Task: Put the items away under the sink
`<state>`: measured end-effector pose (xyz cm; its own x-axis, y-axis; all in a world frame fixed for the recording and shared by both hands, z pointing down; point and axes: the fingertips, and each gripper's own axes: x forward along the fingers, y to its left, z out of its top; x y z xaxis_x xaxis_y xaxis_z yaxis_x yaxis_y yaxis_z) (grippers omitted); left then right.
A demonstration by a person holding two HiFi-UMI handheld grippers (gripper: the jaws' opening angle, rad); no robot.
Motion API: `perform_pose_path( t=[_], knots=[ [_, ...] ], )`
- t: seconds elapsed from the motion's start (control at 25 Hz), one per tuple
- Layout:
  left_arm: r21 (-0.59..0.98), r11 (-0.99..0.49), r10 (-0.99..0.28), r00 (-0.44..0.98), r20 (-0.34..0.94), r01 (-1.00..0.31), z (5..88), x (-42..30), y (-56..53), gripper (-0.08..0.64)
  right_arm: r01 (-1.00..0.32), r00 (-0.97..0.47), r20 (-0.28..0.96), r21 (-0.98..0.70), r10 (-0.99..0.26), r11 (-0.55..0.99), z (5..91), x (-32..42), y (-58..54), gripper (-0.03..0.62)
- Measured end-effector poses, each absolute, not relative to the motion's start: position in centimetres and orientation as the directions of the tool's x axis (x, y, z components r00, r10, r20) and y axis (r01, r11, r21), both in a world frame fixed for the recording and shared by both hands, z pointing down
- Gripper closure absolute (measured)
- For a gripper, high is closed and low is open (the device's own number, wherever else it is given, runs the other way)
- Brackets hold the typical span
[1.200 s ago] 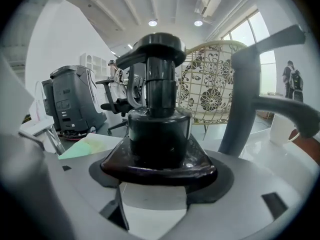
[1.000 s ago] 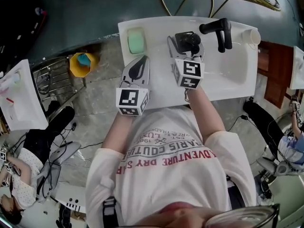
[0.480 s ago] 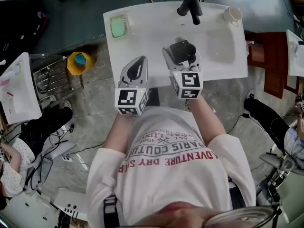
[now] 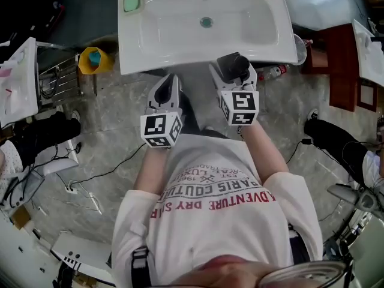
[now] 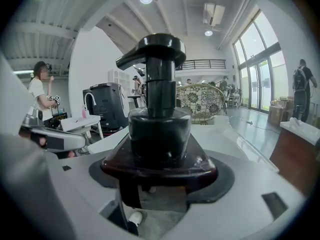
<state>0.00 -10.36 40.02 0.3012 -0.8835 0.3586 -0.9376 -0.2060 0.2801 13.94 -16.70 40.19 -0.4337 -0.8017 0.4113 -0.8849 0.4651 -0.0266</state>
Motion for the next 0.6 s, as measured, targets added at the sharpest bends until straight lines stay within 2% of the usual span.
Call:
perform_pose_path(
  t=[0.28,0.6],
  knots=[
    [0.257,-0.162,-0.89,0.254,0.378,-0.953,40.5,2.4,-3.8,0.532,-0.871,-0.466,0.415,-0.057,-0.782,0.489,41.5,18.1,-10.0,0.213],
    [0.239,-0.179,-0.881,0.264,0.392,-0.954,45.5,3.2,-3.2,0.532,-0.852,-0.488,0.435,-0.049,-0.757,0.522,47.6,18.4,-7.6,0.213]
  ],
)
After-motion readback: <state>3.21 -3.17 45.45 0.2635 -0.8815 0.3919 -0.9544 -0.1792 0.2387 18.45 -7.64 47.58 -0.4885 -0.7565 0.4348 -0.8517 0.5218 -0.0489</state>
